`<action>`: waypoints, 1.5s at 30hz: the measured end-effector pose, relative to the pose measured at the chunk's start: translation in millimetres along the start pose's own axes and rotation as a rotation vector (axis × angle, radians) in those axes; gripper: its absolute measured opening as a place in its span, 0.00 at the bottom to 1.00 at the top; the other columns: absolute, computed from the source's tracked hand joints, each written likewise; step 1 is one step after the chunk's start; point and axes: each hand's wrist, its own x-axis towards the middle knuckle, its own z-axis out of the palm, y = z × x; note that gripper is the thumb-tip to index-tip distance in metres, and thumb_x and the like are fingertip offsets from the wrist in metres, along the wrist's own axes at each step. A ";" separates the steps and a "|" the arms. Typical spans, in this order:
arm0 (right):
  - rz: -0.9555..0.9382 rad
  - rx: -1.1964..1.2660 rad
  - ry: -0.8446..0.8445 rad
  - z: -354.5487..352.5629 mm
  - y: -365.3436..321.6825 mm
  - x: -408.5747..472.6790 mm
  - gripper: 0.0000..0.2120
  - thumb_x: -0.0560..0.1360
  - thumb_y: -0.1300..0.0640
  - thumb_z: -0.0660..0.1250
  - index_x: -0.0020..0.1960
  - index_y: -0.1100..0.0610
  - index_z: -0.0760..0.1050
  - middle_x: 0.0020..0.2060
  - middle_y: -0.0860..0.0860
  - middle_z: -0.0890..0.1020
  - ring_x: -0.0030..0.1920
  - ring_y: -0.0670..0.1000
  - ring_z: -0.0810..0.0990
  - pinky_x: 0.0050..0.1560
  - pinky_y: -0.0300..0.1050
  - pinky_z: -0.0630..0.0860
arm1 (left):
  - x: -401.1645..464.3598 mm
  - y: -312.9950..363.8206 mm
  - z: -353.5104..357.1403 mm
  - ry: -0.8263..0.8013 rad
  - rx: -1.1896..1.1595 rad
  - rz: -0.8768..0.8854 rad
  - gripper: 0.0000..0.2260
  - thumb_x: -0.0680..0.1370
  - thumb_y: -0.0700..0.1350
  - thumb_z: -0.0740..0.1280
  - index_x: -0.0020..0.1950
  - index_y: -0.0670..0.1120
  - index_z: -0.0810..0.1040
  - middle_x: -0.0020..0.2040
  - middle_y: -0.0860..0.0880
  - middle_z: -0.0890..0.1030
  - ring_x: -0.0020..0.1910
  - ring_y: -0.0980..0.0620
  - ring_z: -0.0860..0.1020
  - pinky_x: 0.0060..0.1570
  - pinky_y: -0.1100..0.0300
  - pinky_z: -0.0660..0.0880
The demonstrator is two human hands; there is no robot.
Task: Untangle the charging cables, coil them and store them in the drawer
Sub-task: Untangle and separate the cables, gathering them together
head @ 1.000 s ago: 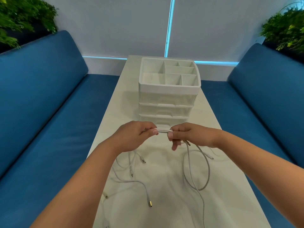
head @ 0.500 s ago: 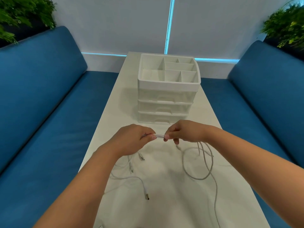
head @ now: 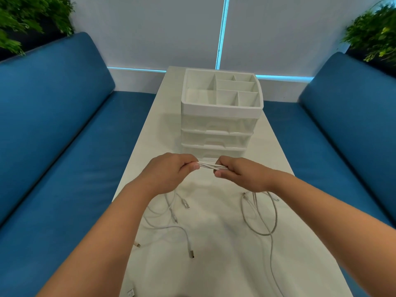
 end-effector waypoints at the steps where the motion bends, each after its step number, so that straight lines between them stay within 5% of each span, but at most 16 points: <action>1: -0.002 0.018 0.032 -0.4 0.3 -0.4 0.09 0.82 0.46 0.57 0.43 0.43 0.66 0.34 0.45 0.73 0.33 0.43 0.69 0.36 0.37 0.65 | 0.8 -0.4 -1.8 -0.003 -0.018 0.009 0.12 0.83 0.57 0.57 0.54 0.57 0.80 0.31 0.56 0.73 0.31 0.58 0.70 0.34 0.61 0.64; 8: 0.161 -0.524 0.311 12.7 -11.6 0.4 0.15 0.82 0.41 0.50 0.52 0.47 0.70 0.36 0.46 0.76 0.37 0.53 0.74 0.36 0.47 0.68 | 0.9 -5.3 3.9 0.042 -0.066 0.020 0.12 0.83 0.58 0.57 0.52 0.58 0.80 0.30 0.58 0.74 0.32 0.58 0.71 0.33 0.61 0.64; 10: 0.193 -0.336 0.300 11.4 -11.5 2.5 0.15 0.81 0.40 0.54 0.50 0.48 0.73 0.36 0.45 0.79 0.38 0.50 0.76 0.39 0.47 0.71 | -1.1 -7.4 4.1 0.048 -0.086 0.024 0.13 0.83 0.58 0.57 0.53 0.58 0.80 0.32 0.56 0.75 0.33 0.57 0.72 0.34 0.60 0.65; 13: 0.117 0.290 0.159 0.4 -7.2 0.2 0.11 0.79 0.46 0.64 0.47 0.51 0.81 0.32 0.45 0.81 0.32 0.45 0.73 0.39 0.43 0.71 | -4.9 -11.7 1.2 0.041 -0.166 0.024 0.12 0.82 0.59 0.58 0.54 0.60 0.80 0.33 0.54 0.76 0.32 0.57 0.71 0.34 0.61 0.66; 16: 0.030 0.551 0.011 -7.7 -1.6 -7.5 0.08 0.80 0.52 0.64 0.52 0.51 0.82 0.37 0.48 0.80 0.34 0.47 0.72 0.40 0.39 0.71 | -6.1 -14.5 -0.8 0.033 -0.211 0.034 0.12 0.81 0.60 0.58 0.56 0.60 0.80 0.35 0.53 0.77 0.32 0.58 0.70 0.35 0.61 0.66; 20: 0.076 0.623 0.019 -6.4 -0.3 -7.2 0.08 0.80 0.56 0.64 0.59 0.50 0.75 0.40 0.51 0.82 0.33 0.49 0.74 0.40 0.41 0.73 | -3.1 -15.0 -0.8 0.033 -0.254 0.041 0.12 0.81 0.60 0.59 0.55 0.60 0.81 0.37 0.49 0.78 0.32 0.57 0.69 0.36 0.59 0.68; 24: 0.104 0.647 0.091 -3.9 -2.3 -7.8 0.07 0.80 0.56 0.64 0.50 0.59 0.70 0.40 0.54 0.85 0.30 0.50 0.75 0.36 0.42 0.72 | -3.9 -13.1 -3.6 -0.001 -0.319 0.034 0.11 0.82 0.58 0.60 0.55 0.58 0.82 0.31 0.54 0.71 0.30 0.58 0.66 0.35 0.60 0.66; 31: 0.181 0.755 0.034 -5.9 -5.9 -7.0 0.04 0.79 0.60 0.63 0.46 0.60 0.73 0.44 0.56 0.84 0.37 0.53 0.79 0.42 0.43 0.77 | -8.8 -4.6 -4.1 -0.038 -0.367 0.011 0.12 0.83 0.54 0.60 0.50 0.55 0.83 0.27 0.57 0.68 0.27 0.59 0.66 0.30 0.67 0.62; 35: 0.181 0.605 0.008 -2.7 -17.6 -8.3 0.10 0.78 0.63 0.59 0.38 0.59 0.72 0.40 0.57 0.84 0.33 0.45 0.76 0.37 0.40 0.69 | -9.6 -1.1 -1.6 -0.063 -0.354 -0.013 0.12 0.83 0.52 0.62 0.48 0.51 0.84 0.30 0.68 0.76 0.33 0.69 0.73 0.36 0.67 0.65; 39: 0.132 0.724 0.028 10.7 -20.9 -4.4 0.06 0.79 0.57 0.64 0.49 0.59 0.71 0.39 0.59 0.82 0.36 0.55 0.79 0.41 0.45 0.76 | -8.6 -5.0 -5.7 -0.049 -0.387 -0.022 0.11 0.82 0.50 0.63 0.46 0.49 0.84 0.29 0.67 0.75 0.31 0.69 0.73 0.33 0.72 0.65; 45: 0.021 0.576 0.153 20.3 -20.0 5.2 0.06 0.77 0.56 0.69 0.47 0.60 0.80 0.40 0.59 0.85 0.35 0.48 0.78 0.40 0.40 0.72 | -8.0 -9.2 -6.1 -0.061 -0.412 -0.036 0.11 0.82 0.50 0.65 0.46 0.48 0.85 0.27 0.62 0.74 0.28 0.63 0.71 0.31 0.71 0.65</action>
